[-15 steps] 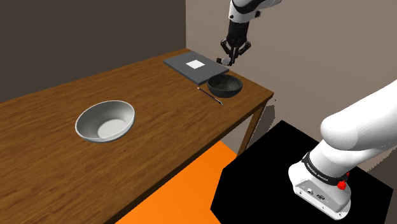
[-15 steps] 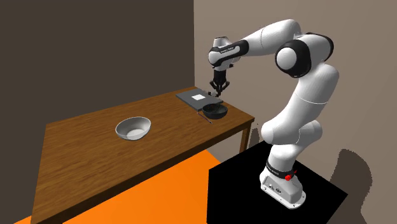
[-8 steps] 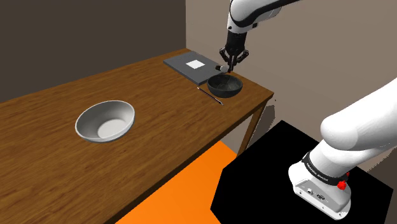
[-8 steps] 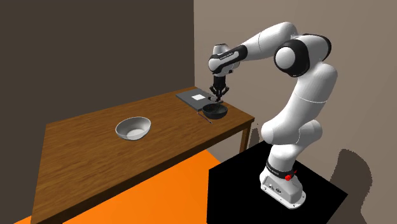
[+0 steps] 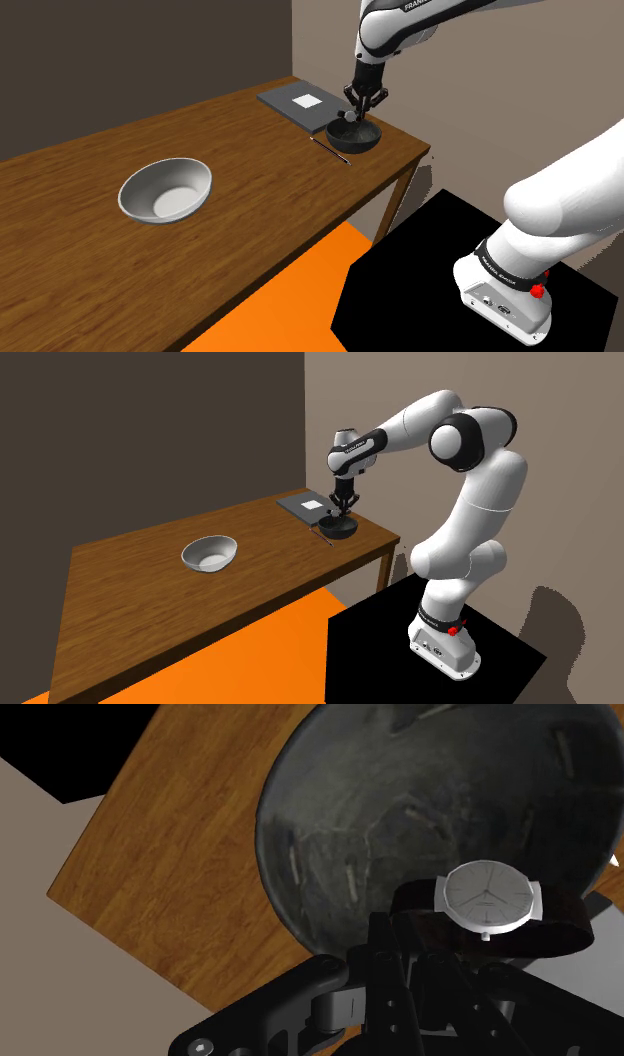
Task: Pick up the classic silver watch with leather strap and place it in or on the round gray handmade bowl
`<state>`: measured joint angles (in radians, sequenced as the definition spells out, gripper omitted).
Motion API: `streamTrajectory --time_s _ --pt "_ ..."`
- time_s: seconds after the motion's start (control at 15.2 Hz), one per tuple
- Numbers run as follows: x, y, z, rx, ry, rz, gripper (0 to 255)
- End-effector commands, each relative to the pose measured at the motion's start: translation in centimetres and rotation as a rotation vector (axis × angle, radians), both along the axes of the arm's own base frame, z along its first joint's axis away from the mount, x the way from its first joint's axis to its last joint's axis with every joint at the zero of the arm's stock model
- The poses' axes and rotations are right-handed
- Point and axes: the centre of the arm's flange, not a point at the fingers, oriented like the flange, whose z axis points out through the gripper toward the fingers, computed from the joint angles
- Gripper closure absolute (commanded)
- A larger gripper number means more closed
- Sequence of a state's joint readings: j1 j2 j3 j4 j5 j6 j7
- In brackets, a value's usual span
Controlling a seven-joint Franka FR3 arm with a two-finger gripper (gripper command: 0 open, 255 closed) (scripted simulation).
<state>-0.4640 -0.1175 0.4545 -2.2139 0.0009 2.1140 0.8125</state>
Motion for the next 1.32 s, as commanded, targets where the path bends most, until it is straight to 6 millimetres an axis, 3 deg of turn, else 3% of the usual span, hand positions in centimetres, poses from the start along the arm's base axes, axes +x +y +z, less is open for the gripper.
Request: streamTrajectory --time_s 0.0,0.2,0.26,0.59,0.86,1.25 --pt "0.0 0.0 0.0 0.000 0.000 0.000 255" --pt "0.0 0.0 0.0 0.000 0.000 0.000 255" --pt "0.0 0.0 0.0 0.000 0.000 0.000 0" --pt "0.0 0.0 0.0 0.000 0.000 0.000 0" --pt "0.0 0.3 5.0 0.000 0.000 0.000 0" --pt "0.0 0.3 5.0 0.000 0.000 0.000 0"
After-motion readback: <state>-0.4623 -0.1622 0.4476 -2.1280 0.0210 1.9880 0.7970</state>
